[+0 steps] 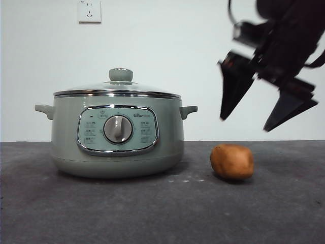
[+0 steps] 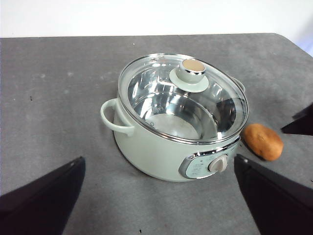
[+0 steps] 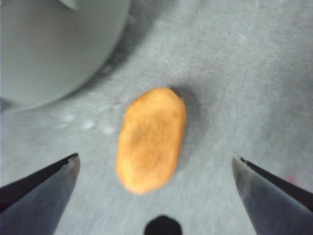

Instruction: Pick up the potato,open the lid,put the potato in the pot,close the lid

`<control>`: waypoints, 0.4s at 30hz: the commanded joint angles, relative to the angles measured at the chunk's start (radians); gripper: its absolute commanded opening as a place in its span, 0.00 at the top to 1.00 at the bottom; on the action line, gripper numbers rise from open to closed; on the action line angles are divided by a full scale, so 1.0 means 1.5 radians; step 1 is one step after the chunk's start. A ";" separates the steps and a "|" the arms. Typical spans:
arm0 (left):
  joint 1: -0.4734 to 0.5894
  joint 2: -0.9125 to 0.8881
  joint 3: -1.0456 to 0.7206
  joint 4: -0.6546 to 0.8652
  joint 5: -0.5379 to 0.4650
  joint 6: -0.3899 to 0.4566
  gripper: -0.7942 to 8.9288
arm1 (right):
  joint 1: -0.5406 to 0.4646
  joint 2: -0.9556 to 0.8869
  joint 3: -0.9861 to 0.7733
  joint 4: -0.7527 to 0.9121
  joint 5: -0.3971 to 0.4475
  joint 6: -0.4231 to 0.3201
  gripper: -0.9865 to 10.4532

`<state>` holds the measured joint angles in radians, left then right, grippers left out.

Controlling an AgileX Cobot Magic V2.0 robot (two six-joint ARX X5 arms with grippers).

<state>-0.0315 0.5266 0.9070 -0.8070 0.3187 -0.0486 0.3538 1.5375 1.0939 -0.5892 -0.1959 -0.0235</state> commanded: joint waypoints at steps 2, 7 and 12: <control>-0.002 0.000 0.000 0.005 0.002 0.005 0.24 | 0.019 0.057 0.030 0.004 0.022 -0.007 0.36; -0.002 0.000 0.000 0.005 0.002 0.005 0.24 | 0.031 0.112 0.042 0.008 0.051 -0.005 0.36; -0.002 0.000 0.000 0.005 0.002 0.005 0.24 | 0.035 0.151 0.042 0.008 0.054 -0.002 0.38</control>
<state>-0.0315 0.5282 0.9070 -0.8070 0.3187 -0.0486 0.4019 1.7508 1.1557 -0.5804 -0.1188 -0.0261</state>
